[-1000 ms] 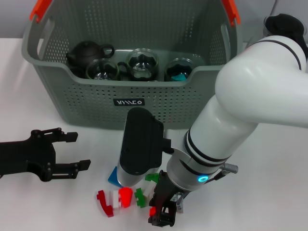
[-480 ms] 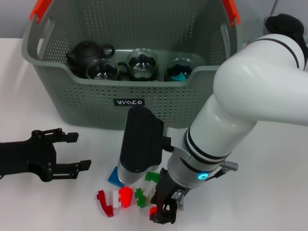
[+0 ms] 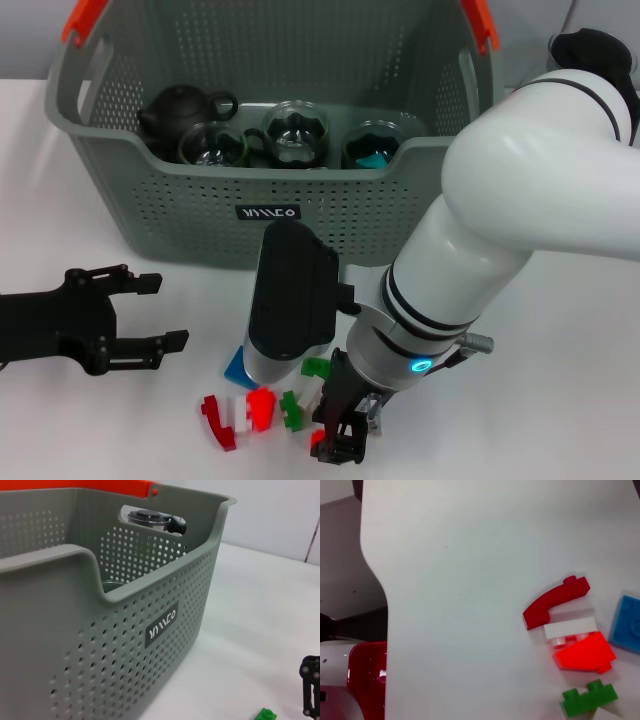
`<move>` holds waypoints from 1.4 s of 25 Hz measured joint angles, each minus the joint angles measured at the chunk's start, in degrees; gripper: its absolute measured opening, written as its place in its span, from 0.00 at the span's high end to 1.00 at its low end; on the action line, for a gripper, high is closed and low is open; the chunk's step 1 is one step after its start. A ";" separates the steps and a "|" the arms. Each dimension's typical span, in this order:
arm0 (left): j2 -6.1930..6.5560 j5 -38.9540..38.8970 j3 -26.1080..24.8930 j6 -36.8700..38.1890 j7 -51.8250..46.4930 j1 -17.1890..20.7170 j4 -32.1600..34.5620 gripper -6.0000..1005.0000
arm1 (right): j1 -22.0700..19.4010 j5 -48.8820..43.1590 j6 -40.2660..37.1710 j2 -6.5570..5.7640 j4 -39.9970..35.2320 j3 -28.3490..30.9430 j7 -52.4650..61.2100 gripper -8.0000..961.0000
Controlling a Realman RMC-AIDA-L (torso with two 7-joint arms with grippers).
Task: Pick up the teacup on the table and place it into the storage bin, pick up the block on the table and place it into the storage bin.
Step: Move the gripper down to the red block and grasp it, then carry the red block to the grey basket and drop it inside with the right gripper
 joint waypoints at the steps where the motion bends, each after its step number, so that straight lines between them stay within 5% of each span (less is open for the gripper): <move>1: 0.00 0.00 0.00 -0.05 0.00 0.00 -0.02 0.18 | 0.01 0.03 0.00 0.02 0.02 0.00 -0.12 0.64; 21: 0.01 -0.09 0.00 -0.06 0.00 -0.19 -0.18 0.18 | 0.12 1.29 0.31 0.08 0.77 -0.24 -1.04 0.65; 24: 0.01 -0.09 0.01 -0.06 0.00 -0.25 -0.20 0.18 | 0.29 1.59 0.31 0.08 1.24 -0.26 -1.12 0.74; 35: 0.01 -0.09 0.00 -0.06 0.00 -0.24 -0.23 0.18 | 0.46 1.68 -0.23 -0.23 0.56 -0.10 -0.62 0.81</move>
